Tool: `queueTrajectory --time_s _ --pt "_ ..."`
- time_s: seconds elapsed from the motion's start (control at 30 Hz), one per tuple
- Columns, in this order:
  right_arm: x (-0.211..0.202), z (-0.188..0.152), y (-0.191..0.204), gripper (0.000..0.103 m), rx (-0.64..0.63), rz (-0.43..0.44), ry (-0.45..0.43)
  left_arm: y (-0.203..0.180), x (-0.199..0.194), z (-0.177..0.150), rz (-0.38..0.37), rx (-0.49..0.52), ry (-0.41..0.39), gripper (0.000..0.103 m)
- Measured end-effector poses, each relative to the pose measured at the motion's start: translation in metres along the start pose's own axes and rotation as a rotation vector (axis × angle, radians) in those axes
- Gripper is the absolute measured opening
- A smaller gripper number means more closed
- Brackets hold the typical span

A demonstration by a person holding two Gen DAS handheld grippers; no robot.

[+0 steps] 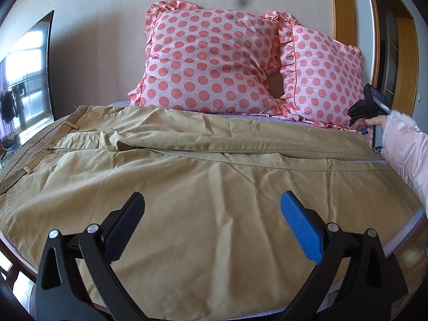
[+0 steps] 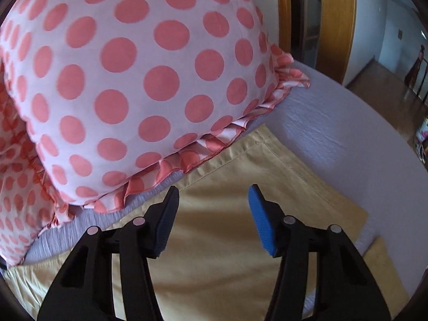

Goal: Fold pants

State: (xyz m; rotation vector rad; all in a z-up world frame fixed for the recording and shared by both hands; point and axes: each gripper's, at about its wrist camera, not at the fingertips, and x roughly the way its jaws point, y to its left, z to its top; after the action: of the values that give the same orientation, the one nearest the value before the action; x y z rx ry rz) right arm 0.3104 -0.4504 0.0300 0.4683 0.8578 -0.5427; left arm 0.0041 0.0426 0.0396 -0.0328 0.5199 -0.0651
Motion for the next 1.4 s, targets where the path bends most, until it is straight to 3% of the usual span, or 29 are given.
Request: queueTrajectory --time_s 0.17,0.27,0.33,0.37,0.4,0.5,0.6,0.8,0.9,1.0,1.13,1.17,1.2,1.27,1.4 --pt "0.041 0.007 0.015 0.056 -0.001 -0.143 0.044 0.008 0.011 0.0 0.005 0.005 0.019 0.101" --pt "0.042 0.004 0.016 0.055 -0.032 -0.173 -0.003 0.013 0.017 0.0 0.006 -0.005 0.033 0.101" --pt "0.041 0.001 0.008 0.044 -0.039 -0.136 -0.027 0.016 0.018 -0.001 0.002 -0.019 0.035 0.101" --pt "0.04 0.0 0.002 0.027 -0.04 -0.138 -0.044 0.017 0.017 -0.003 -0.001 -0.026 0.037 0.101" --pt "0.039 0.0 -0.006 0.02 -0.027 -0.106 -0.053 0.019 0.017 -0.003 -0.005 -0.034 0.038 0.101" --pt "0.03 -0.005 -0.04 0.005 0.086 0.054 -0.051 0.024 0.011 -0.006 -0.008 -0.052 0.029 0.101" --pt "-0.002 -0.022 -0.079 0.004 0.176 0.233 -0.104 0.03 0.002 -0.007 -0.007 -0.068 0.009 0.101" --pt "-0.113 -0.095 -0.145 0.004 0.177 0.5 -0.226 0.045 -0.008 -0.006 -0.004 -0.127 -0.032 0.101" --pt "-0.145 -0.143 -0.171 0.004 0.17 0.501 -0.189 0.052 -0.008 0.0 0.003 -0.157 -0.043 0.101" --pt "-0.137 -0.167 -0.194 0.004 0.219 0.499 -0.092 0.058 -0.007 0.008 -0.008 -0.184 -0.047 0.101" --pt "-0.132 -0.174 -0.201 0.007 0.259 0.503 -0.016 0.067 -0.009 0.017 0.017 -0.224 -0.047 0.101" --pt "-0.13 -0.176 -0.202 0.013 0.263 0.501 0.013 0.07 -0.009 0.018 0.028 -0.233 -0.037 0.101" --pt "-0.128 -0.18 -0.202 0.026 0.269 0.499 0.046 0.074 -0.01 0.019 0.033 -0.244 -0.029 0.101" --pt "-0.124 -0.186 -0.2 0.036 0.29 0.537 0.085 0.082 -0.014 0.018 0.036 -0.265 -0.026 0.101" --pt "-0.111 -0.192 -0.178 0.036 0.286 0.651 0.139 0.091 -0.02 0.015 0.015 -0.29 -0.033 0.101"
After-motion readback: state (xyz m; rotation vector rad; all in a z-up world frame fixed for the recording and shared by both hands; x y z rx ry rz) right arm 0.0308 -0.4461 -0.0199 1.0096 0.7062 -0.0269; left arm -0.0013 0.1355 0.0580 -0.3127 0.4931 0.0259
